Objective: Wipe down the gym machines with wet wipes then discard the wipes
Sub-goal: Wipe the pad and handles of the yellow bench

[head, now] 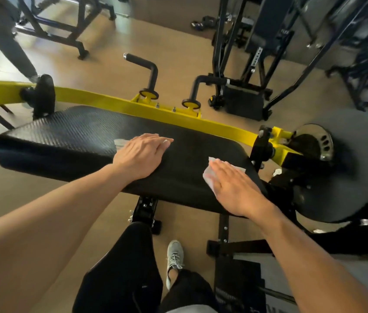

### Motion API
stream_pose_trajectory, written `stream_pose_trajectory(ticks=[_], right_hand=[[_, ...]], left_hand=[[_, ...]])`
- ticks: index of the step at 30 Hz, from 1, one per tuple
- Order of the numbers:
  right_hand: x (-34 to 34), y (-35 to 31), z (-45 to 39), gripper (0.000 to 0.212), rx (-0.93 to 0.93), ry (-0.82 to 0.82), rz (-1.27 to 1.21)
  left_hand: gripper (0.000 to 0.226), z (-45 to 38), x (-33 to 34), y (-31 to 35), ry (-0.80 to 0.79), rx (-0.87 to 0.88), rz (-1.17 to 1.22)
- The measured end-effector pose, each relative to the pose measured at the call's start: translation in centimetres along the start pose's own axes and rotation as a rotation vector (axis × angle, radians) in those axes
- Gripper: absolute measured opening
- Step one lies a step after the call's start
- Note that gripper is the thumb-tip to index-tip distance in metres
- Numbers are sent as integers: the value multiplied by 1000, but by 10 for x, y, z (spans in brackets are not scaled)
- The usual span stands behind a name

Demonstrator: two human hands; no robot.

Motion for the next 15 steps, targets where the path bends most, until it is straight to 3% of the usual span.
stream_pose_trajectory(ticks=[2, 5, 12, 15], right_hand=[[3, 26, -18, 58, 83, -69, -13], [21, 46, -66, 73, 43, -157, 58], [40, 63, -175, 77, 47, -223, 132], [33, 58, -206, 61, 106, -219, 90]], left_hand=[[47, 2, 16, 22, -48, 19, 49], [46, -1, 35, 49, -75, 16, 101], [45, -29, 39, 27, -95, -192, 284], [45, -34, 42, 23, -78, -214, 267]])
Point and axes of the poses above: each hand's wrist, its own z-axis away from the middle knuckle, its own x-axis out of the palm, y = z × x, the point moved 9 cm from there along -z, towards the middle knuckle, and after that the axes turned 9 degrees about y, right-handed, at the moved point
